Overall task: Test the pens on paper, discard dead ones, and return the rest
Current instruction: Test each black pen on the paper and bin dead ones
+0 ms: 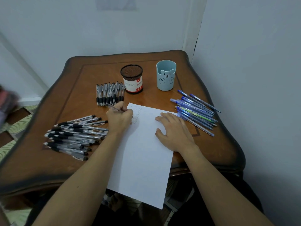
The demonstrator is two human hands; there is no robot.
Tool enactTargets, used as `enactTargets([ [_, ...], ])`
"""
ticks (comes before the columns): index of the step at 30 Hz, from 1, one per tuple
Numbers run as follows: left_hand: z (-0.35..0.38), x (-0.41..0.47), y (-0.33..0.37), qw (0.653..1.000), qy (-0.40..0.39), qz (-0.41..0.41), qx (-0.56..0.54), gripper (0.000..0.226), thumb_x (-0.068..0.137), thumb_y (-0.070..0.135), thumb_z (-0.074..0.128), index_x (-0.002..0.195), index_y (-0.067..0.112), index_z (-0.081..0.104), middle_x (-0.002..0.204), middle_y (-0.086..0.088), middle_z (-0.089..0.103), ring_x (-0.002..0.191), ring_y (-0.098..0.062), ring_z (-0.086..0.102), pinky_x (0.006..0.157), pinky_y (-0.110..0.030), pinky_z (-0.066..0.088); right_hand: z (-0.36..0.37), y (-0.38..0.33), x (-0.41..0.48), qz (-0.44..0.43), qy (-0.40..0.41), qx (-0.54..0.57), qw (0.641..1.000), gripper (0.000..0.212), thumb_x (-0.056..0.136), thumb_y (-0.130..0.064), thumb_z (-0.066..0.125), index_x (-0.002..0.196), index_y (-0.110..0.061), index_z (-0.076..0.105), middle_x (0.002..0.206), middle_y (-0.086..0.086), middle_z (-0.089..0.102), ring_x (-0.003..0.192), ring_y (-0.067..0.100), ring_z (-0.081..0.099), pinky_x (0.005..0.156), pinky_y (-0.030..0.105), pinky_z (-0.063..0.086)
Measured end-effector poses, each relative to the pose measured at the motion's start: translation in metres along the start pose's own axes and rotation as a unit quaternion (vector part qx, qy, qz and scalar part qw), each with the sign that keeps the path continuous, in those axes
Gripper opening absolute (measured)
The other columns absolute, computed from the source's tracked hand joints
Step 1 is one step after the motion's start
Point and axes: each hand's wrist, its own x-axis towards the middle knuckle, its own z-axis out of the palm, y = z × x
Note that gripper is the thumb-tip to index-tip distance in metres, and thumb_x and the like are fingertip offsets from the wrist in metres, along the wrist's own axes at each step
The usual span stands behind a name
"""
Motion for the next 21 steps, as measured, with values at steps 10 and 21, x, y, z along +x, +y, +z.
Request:
enactTargets([
  [10,-0.0014,0.0049,-0.0063,0.998,0.011,0.005,0.054,0.014,0.063,-0.008,0.042,0.061,-0.001,0.029,0.058,-0.006,0.027,0.058,-0.016,0.024,0.057,-0.033,0.021,0.0004,-0.0003,0.0006,-0.005,0.008,0.0,1.0,0.049,0.098,-0.045,0.046,0.145,-0.031,0.044,0.157,-0.005,0.037,0.147,0.013,0.025,0.121,0.036,0.015],
  [21,-0.0015,0.0007,0.0005,0.994,-0.009,0.057,0.09,0.021,0.064,-0.003,0.039,0.057,0.014,0.029,0.055,0.001,0.025,0.049,-0.011,0.022,0.04,-0.013,0.02,-0.0008,-0.0007,0.0002,-0.005,0.005,0.003,1.0,0.049,0.098,-0.045,0.046,0.145,-0.031,0.044,0.156,-0.006,0.037,0.146,0.012,0.026,0.12,0.036,0.016],
])
